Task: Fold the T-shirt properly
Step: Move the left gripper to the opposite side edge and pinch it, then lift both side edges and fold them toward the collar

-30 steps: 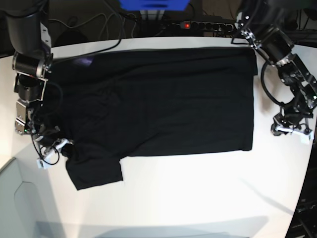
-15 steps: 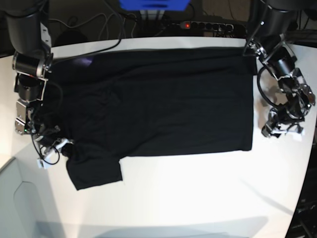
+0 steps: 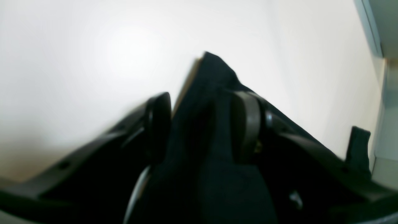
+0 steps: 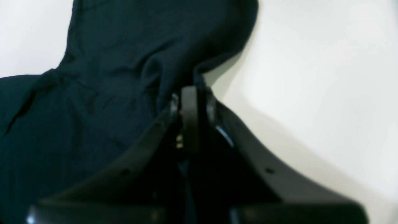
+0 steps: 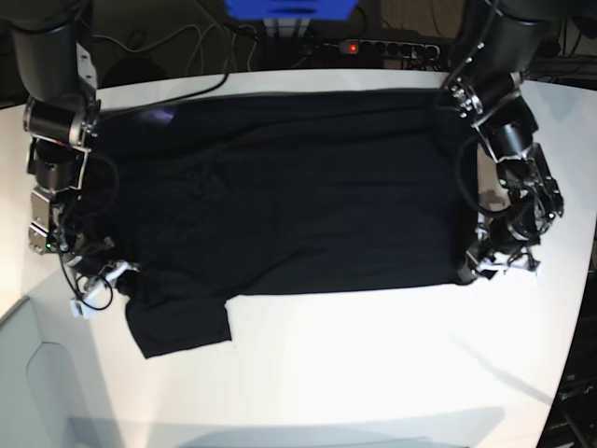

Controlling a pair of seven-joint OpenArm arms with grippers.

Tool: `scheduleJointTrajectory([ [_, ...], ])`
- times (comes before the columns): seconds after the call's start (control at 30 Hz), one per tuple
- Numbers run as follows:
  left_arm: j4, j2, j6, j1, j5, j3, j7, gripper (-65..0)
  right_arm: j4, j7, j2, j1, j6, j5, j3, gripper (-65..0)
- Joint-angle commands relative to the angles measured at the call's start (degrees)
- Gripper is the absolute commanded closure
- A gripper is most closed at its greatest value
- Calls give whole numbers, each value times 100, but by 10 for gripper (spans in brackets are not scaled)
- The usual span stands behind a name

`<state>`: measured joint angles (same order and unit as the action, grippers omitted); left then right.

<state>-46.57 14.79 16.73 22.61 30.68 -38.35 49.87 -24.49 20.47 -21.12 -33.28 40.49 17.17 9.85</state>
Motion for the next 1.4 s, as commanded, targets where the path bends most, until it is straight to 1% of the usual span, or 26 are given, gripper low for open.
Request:
scheduleJointTrajectory([
  [0.0, 28, -68, -86, 3, -197, 50, 301, -306, 36, 428, -19, 9, -49, -359, -22, 0],
  [0.23, 28, -85, -95, 3, -197, 33, 275, -301, 36, 428, -19, 9, -49, -359, -22, 0],
  [0.27, 10, -76, -95, 3, -197, 24, 275, -295, 36, 428, 16, 9, -49, -359, -22, 0],
  [0.3, -16, -68, -95, 3, -197, 24, 275, -274, 36, 428, 60, 9, -49, -359, -31, 0],
  [0.37, -33, -50, -95, 3, -197, 15, 257, -175, 36, 428, 77, 9, -49, -359, -31, 0],
  [0.43, -42, -50, -130, 3, -206, 15, 178, -37, 36, 419, 95, 9, -49, -359, -31, 0],
  [0.47, -42, -41, -139, 29, -206, 41, 99, 0, 36, 419, 95, 0, -49, -359, -31, 0],
  [0.57, -42, -41, -139, 82, -215, 59, 2, -17, 36, 410, 139, -9, -49, -359, -13, 0],
  [0.63, -42, -41, -139, 91, -215, 59, -15, 0, 36, 410, 130, -105, -49, -359, -4, 0],
  [0.8, -60, -41, -122, 196, -215, 50, -15, 0, 36, 410, 69, -334, -49, -359, -4, 0],
  [0.83, -121, -41, -122, 205, -215, 41, -15, 0, 36, 410, -2, -378, -49, -350, 4, 0],
  [1.1, -1106, -41, -139, 47, -215, 59, 64, 0, 27, 401, -222, -659, -49, -332, 4, 0],
  [1.17, -1282, -41, -139, -41, -215, 33, 187, 0, 27, 401, -230, -729, -49, -332, 4, 0],
  [1.23, -1414, -41, -113, -59, -215, 24, 292, 0, 27, 401, -327, -747, -49, -332, 4, 0],
  [1.37, -1888, -50, -104, -384, -215, 33, 451, 0, 27, 401, -345, -747, -49, -332, 136, 0],
])
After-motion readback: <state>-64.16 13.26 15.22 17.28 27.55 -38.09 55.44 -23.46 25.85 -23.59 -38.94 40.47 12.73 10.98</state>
